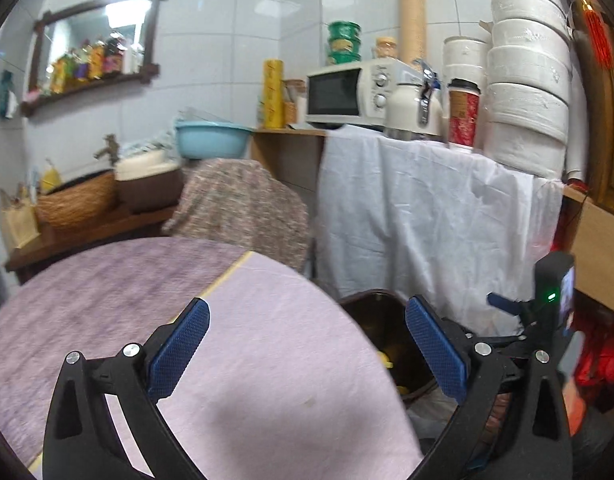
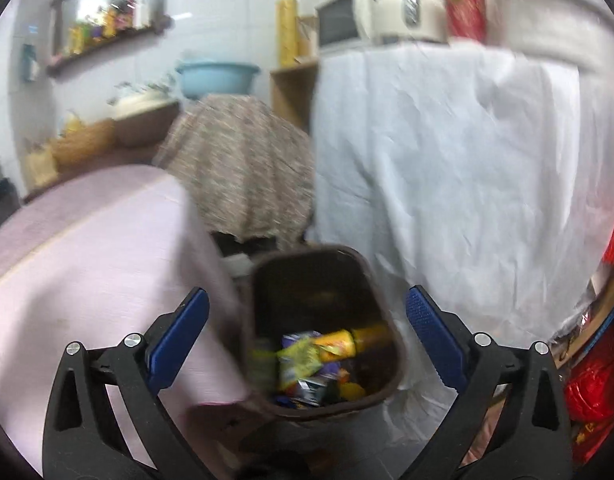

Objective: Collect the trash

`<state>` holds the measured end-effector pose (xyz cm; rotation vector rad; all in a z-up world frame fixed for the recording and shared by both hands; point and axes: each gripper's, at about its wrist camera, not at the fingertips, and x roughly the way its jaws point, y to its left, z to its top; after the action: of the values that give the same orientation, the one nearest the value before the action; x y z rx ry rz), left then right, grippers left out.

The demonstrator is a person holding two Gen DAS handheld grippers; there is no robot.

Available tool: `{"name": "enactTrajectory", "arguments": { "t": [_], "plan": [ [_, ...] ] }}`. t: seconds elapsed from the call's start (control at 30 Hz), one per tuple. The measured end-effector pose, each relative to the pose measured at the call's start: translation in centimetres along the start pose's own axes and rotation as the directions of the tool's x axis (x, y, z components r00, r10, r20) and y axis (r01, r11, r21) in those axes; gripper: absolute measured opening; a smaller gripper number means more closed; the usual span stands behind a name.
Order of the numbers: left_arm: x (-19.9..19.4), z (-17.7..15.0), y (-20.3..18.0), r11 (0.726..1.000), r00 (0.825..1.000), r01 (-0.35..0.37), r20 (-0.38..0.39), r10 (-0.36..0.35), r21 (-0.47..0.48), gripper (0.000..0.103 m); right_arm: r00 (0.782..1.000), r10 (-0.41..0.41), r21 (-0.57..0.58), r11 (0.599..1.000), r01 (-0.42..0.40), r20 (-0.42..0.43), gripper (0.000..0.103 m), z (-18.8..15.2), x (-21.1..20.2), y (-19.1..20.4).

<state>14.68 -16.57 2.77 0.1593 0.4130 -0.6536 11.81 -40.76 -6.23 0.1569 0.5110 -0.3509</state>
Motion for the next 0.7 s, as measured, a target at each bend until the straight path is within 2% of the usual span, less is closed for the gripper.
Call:
{"name": "enactTrajectory", "arguments": {
  "t": [0.13,0.27,0.47,0.6,0.7],
  "plan": [
    [-3.4,-1.3,0.8,0.995,0.993,-0.103,0.050,0.103,0.000,0.097,0.993,0.063,-0.069,0.996,-0.057,0.098,0.097,0.1,-4.3,3.7],
    [-6.4,-2.8,2.1,0.982,0.981,-0.174,0.072,0.179,-0.067,0.097,0.979,0.104,-0.115,0.990,-0.085,0.173,0.097,0.1,-7.9,6.7],
    [-10.2,-4.8,3.8,0.957,0.965,-0.217,0.103,0.240,-0.194,0.097,0.959,0.203,-0.136,0.975,-0.178,0.199,0.097,-0.1,-12.0,9.1],
    [-11.6,-5.9,4.2,0.930,0.943,-0.293,0.092,0.319,-0.221,0.097,0.939,0.263,-0.156,0.960,-0.233,0.221,0.097,-0.6,-14.0,10.2],
    [-12.3,-6.7,4.3,0.923,0.938,-0.310,0.084,0.335,-0.227,0.097,0.933,0.285,-0.153,0.954,-0.256,0.218,0.097,-1.0,-14.9,11.1]
  ]
}}
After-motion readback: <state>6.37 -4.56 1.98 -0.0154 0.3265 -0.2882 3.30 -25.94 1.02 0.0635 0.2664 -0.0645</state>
